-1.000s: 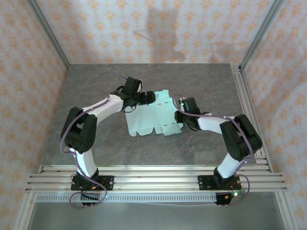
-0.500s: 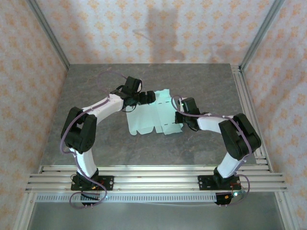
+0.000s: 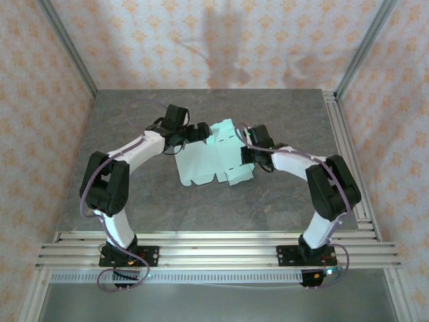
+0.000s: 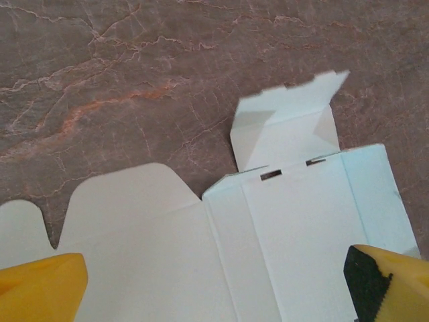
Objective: Fold the paper box
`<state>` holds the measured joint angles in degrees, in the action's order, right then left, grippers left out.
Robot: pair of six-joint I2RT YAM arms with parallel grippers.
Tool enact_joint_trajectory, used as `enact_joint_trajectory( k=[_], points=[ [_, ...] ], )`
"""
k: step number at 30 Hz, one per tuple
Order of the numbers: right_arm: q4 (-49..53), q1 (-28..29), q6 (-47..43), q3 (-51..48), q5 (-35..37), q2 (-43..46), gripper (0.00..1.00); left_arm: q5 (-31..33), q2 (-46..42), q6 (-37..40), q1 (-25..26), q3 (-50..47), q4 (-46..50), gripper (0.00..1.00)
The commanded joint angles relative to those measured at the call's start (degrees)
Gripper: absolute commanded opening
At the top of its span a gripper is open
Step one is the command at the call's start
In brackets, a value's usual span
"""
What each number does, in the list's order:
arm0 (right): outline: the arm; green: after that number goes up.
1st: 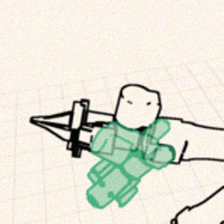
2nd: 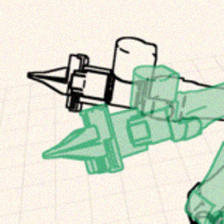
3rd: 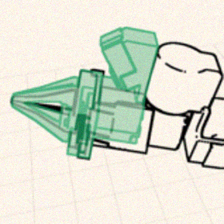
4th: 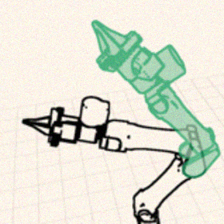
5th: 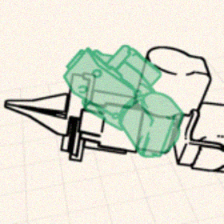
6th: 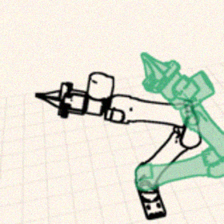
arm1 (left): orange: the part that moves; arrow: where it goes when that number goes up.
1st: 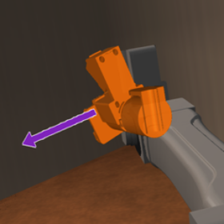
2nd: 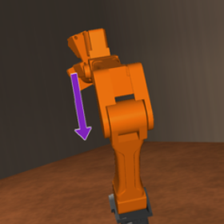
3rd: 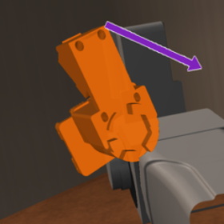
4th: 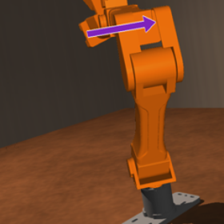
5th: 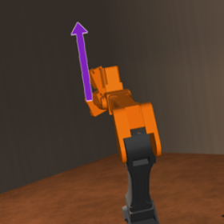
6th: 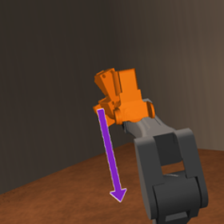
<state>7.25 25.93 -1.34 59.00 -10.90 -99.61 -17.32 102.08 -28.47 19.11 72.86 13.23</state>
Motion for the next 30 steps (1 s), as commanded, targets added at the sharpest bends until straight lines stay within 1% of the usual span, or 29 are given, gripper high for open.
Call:
enact_joint_trajectory(
  k=[1,2,4,11,17,22,26,30],
  points=[
    [8.0,-0.2,0.0,2.6,0.9,-2.0,0.22,1.6,-2.6,0.8,0.1,-1.7,-0.1,1.0],
    [7.8,-0.2,0.0,2.5,1.1,-2.1,0.24,1.7,-2.8,0.8,0.1,-1.9,-0.1,1.0],
    [7.4,-0.3,0.4,2.8,1.2,-2.5,0.24,1.8,-3.0,0.8,0.0,-2.3,-0.1,1.0],
    [7.1,-0.6,0.8,5.6,1.3,-5.6,0.18,2.1,-3.8,1.8,-0.2,-3.0,0.5,1.0],
    [6.7,-1.1,0.5,7.6,0.8,-8.1,0.18,2.1,-4.3,2.1,-0.3,-4.0,0.4,1.0],
    [7.0,-1.2,0.4,8.4,0.0,-8.3,0.15,2.1,-4.3,2.2,-0.3,-4.2,0.4,1.0],
    [6.6,-1.2,0.2,8.0,0.0,-7.9,0.2,2.1,-4.2,2.1,-0.3,-4.4,0.0,1.0],
    [6.2,-1.2,0.0,8.0,0.3,-7.6,0.22,1.8,-4.1,2.1,-0.3,-4.4,0.0,1.0]
  ],
)
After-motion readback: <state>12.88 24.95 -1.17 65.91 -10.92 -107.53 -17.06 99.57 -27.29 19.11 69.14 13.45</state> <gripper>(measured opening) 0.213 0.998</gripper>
